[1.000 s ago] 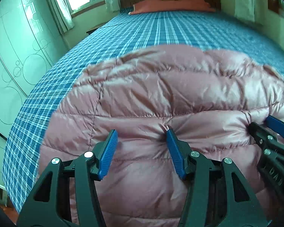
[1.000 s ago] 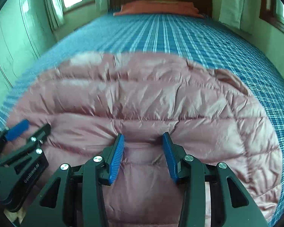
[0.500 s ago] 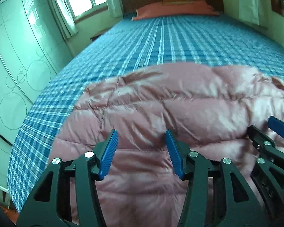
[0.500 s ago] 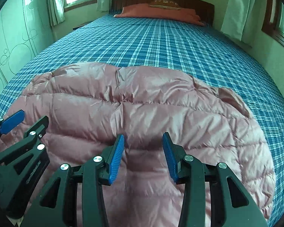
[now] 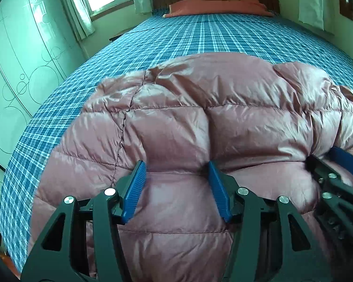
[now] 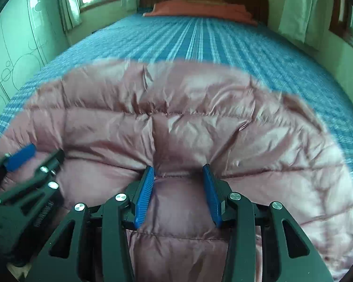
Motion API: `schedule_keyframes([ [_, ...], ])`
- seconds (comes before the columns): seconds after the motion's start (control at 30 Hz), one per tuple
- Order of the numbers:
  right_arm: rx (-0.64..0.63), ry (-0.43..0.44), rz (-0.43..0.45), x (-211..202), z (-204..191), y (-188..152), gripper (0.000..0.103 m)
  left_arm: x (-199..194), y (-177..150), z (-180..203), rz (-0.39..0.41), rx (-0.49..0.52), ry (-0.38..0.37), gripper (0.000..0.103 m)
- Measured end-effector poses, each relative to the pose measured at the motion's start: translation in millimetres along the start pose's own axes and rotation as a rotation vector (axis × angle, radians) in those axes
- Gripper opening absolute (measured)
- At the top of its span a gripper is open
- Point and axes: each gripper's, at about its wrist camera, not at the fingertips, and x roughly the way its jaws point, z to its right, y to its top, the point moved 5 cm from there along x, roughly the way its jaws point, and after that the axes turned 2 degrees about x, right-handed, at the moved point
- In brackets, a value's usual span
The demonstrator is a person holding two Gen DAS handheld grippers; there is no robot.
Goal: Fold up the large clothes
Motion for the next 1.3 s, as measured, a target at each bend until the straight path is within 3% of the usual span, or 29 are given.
schedule_keyframes([
  [0.33, -0.008, -0.012, 0.021, 0, -2, -3, 0.044, 1, 2, 1, 0.001, 0.000, -0.007, 0.055],
  [0.43, -0.009, -0.013, 0.028, -2, -3, -7, 0.044, -8, 0, -9, -0.008, -0.018, -0.027, 0.063],
  [0.57, -0.006, -0.010, 0.034, -3, -3, -10, 0.044, -25, -8, -43, -0.008, -0.098, -0.057, 0.071],
  [0.73, -0.007, -0.014, 0.040, -5, -3, -12, 0.044, -32, -25, -104, -0.029, -0.265, -0.099, 0.073],
  [0.83, -0.006, -0.015, 0.042, -7, -5, -13, 0.044, -23, -41, -141, -0.083, -0.418, -0.203, 0.073],
  [0.97, -0.007, -0.015, 0.043, -7, -5, -13, 0.044, -3, -58, -167, -0.151, -0.596, -0.439, 0.073],
  [1.1, -0.008, -0.020, 0.044, -8, -6, -12, 0.045, 9, -54, -154, -0.182, -0.571, -0.588, 0.073],
  [1.3, -0.012, -0.029, 0.046, -9, -10, -12, 0.045, 20, -41, -132, -0.191, -0.530, -0.621, 0.072],
])
